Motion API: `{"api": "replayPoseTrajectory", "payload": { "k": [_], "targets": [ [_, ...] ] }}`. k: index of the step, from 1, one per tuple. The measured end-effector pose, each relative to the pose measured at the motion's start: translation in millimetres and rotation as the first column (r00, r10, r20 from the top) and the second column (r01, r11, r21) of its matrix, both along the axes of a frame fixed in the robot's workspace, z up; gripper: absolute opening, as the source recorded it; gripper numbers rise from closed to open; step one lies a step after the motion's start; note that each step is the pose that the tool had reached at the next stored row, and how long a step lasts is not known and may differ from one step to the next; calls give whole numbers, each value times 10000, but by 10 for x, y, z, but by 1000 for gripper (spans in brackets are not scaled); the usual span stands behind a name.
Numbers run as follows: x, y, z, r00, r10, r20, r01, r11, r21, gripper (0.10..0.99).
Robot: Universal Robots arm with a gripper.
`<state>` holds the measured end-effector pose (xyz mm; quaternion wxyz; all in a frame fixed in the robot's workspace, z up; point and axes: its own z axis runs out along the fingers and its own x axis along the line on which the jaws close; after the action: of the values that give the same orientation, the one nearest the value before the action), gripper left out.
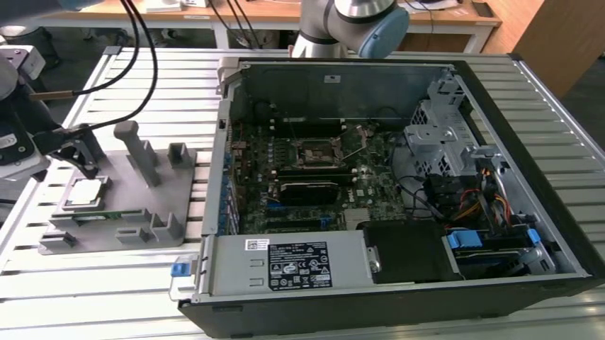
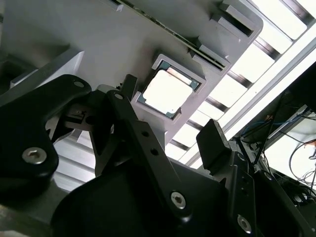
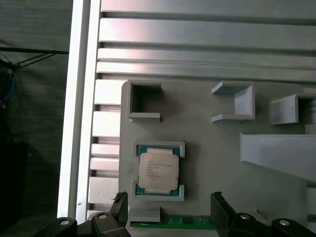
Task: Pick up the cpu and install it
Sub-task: 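Pick up the cpu and move it towards the insertion slot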
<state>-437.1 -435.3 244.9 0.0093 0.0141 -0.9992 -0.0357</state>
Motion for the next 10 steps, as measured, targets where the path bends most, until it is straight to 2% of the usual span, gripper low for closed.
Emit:
{"api": "replayPoseTrajectory", "payload": {
  "k": [10],
  "targets": [
    [-25, 17, -91, 10000, -50, 0, 50, 10000, -6, 761]
  ]
}}
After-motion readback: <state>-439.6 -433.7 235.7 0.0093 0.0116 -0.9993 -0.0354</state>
